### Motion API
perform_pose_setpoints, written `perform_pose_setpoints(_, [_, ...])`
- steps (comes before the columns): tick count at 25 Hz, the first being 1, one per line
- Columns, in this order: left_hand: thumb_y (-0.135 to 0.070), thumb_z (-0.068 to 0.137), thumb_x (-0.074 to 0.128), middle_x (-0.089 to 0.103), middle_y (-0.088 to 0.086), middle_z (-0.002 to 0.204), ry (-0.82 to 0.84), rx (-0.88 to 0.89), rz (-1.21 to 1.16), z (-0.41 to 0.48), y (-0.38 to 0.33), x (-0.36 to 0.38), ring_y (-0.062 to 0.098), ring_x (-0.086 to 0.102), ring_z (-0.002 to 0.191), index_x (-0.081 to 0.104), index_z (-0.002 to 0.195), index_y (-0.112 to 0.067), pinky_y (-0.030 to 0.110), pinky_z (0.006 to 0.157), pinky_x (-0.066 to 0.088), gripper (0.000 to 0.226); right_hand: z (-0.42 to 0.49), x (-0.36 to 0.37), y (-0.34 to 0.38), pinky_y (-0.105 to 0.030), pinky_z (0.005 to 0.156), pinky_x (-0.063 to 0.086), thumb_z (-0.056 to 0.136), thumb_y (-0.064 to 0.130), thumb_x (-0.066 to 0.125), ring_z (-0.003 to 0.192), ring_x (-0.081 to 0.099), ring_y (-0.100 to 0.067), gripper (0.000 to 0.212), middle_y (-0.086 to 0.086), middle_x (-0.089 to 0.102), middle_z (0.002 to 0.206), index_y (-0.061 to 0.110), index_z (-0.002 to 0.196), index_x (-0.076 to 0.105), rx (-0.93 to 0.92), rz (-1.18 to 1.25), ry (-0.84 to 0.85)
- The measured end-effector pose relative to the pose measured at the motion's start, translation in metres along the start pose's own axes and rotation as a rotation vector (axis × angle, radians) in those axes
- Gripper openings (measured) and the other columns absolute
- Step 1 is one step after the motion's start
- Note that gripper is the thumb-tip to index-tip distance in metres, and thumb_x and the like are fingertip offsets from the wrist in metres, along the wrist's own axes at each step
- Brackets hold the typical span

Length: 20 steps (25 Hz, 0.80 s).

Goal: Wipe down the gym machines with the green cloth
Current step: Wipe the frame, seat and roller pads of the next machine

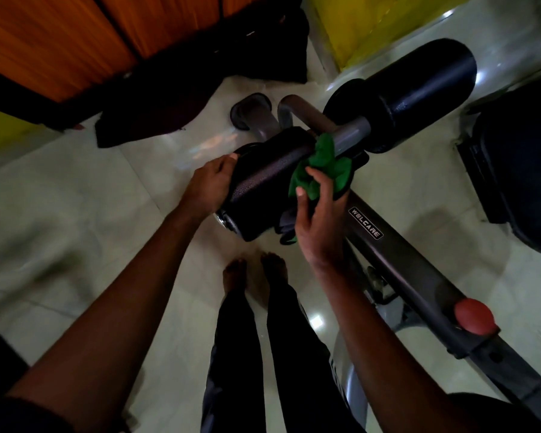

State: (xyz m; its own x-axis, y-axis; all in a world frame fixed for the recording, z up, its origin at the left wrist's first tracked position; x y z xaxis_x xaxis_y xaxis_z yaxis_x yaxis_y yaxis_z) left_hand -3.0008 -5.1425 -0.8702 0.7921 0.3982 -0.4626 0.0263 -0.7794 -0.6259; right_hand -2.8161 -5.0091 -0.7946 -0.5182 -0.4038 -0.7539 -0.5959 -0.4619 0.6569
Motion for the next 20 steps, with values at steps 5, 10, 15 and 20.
perform_pose_setpoints(5, [-0.046, 0.105, 0.031, 0.056, 0.013, 0.141, 0.009, -0.011, 0.035, -0.003, -0.007, -0.002, 0.032, 0.048, 0.133, 0.057, 0.137, -0.028, 0.034, 0.107, 0.035, 0.045, -0.016, 0.019, 0.021, -0.044, 0.107, 0.042, 0.100, 0.034, 0.056, 0.125, 0.049, -0.037, 0.036, -0.027, 0.046, 0.138, 0.021, 0.134, 0.057, -0.018, -0.092, 0.016])
perform_pose_setpoints(10, [-0.042, 0.107, 0.023, 0.054, 0.016, 0.142, 0.055, 0.040, 0.108, -0.004, -0.013, 0.000, 0.035, 0.048, 0.132, 0.052, 0.141, -0.021, 0.039, 0.109, 0.035, 0.049, -0.003, 0.008, -0.004, -0.048, 0.097, 0.047, 0.102, 0.044, 0.048, 0.117, 0.052, -0.038, 0.038, -0.025, 0.047, 0.134, 0.030, 0.137, 0.049, -0.053, -0.160, 0.048])
perform_pose_setpoints(15, [-0.031, 0.109, 0.024, 0.052, 0.019, 0.142, 0.092, 0.080, 0.205, -0.001, -0.017, 0.002, 0.035, 0.047, 0.132, 0.050, 0.141, -0.012, 0.040, 0.110, 0.033, 0.046, 0.014, -0.018, -0.020, -0.045, 0.094, 0.049, 0.104, 0.038, 0.046, 0.106, 0.055, -0.032, 0.036, -0.017, 0.048, 0.126, 0.019, 0.133, 0.050, 0.171, 0.058, -0.104])
perform_pose_setpoints(20, [-0.027, 0.105, 0.043, 0.052, 0.016, 0.141, -0.292, 0.200, 0.088, -0.004, -0.050, -0.025, 0.033, 0.050, 0.129, 0.051, 0.138, -0.006, 0.042, 0.110, 0.037, 0.040, 0.054, -0.087, -0.042, -0.048, 0.091, 0.047, 0.097, 0.026, 0.060, 0.101, 0.056, -0.032, 0.032, -0.013, 0.054, 0.112, 0.007, 0.119, 0.048, 0.174, 0.070, -0.345])
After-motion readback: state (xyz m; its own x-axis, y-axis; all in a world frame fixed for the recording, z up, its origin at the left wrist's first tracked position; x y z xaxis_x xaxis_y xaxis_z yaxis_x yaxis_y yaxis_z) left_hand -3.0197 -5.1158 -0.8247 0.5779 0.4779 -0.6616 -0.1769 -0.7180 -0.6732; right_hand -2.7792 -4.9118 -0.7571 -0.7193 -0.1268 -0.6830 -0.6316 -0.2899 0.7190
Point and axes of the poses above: each hand's wrist, its own z-axis towards the middle knuckle, its own x-axis out of the palm, y = z × x, the point moved 7 cm from there along z, towards the middle knuckle
